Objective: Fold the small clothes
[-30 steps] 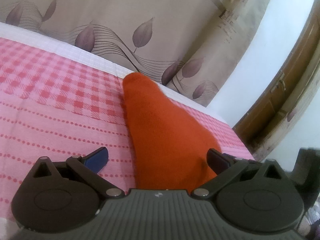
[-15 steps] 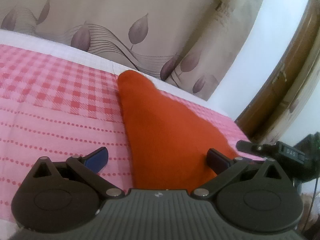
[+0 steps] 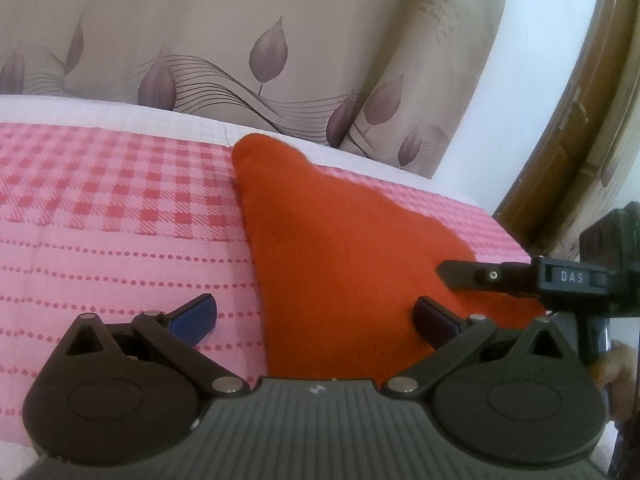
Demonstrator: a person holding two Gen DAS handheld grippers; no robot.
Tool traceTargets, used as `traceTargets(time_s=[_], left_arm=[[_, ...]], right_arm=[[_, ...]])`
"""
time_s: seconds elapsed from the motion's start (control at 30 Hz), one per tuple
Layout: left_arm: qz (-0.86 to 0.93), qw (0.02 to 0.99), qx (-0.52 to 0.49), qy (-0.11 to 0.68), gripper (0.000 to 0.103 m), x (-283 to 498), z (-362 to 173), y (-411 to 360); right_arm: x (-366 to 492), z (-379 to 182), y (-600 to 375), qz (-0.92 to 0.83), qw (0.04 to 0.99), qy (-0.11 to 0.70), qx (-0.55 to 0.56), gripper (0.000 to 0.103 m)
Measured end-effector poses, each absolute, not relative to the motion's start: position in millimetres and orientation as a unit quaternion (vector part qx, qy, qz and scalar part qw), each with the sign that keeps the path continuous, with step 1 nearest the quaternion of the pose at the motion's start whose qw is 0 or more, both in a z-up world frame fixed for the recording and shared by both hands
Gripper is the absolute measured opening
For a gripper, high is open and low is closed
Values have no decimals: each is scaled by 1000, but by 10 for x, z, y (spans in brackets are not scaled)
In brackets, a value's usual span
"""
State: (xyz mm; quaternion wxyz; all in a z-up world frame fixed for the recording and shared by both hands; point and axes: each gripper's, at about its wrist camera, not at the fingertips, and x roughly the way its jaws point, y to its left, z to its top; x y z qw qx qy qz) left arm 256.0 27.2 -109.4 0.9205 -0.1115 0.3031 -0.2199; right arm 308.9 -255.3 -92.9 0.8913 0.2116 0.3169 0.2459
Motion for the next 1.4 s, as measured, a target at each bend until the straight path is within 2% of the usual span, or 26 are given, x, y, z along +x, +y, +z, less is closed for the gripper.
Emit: traceTargets(time_s=[0.33, 0.6, 0.7, 0.73, 0.8, 0.83, 0.87, 0.97, 1.17, 1.4], left_arm=[[-215, 921, -91, 312, 103, 2568, -1071, 216], [-292, 886, -104, 346, 103, 2906, -1028, 290], [-325, 871, -115, 350, 100, 3014, -1051, 254], [-331, 868, -124, 348, 97, 3032, -1065, 246], [-335, 866, -137, 345, 78, 3046, -1086, 234], [-337, 864, -141, 346, 59, 3049, -1095, 239], [-345, 858, -153, 348, 53, 3060, -1112, 259], [-343, 868, -144, 330, 43, 2988, -1065, 249], [-316, 893, -109, 300, 34, 2784, -889, 191], [-293, 908, -87, 287, 34, 2504, -615, 356]], right_arm=[[3181, -1016, -2822, 274, 857, 319, 297, 84], [3129, -928, -2627, 263, 879, 323, 231, 84], [3121, -954, -2572, 294, 866, 327, 236, 80], [3105, -951, -2545, 296, 869, 325, 228, 76], [3132, -997, -2548, 308, 854, 333, 254, 58], [3141, -1024, -2560, 307, 851, 334, 266, 55], [3143, -1029, -2576, 305, 850, 332, 271, 53], [3123, -1018, -2572, 297, 853, 326, 279, 50], [3002, -915, -2480, 294, 860, 301, 289, 47], [2849, -728, -2279, 304, 856, 286, 305, 46]])
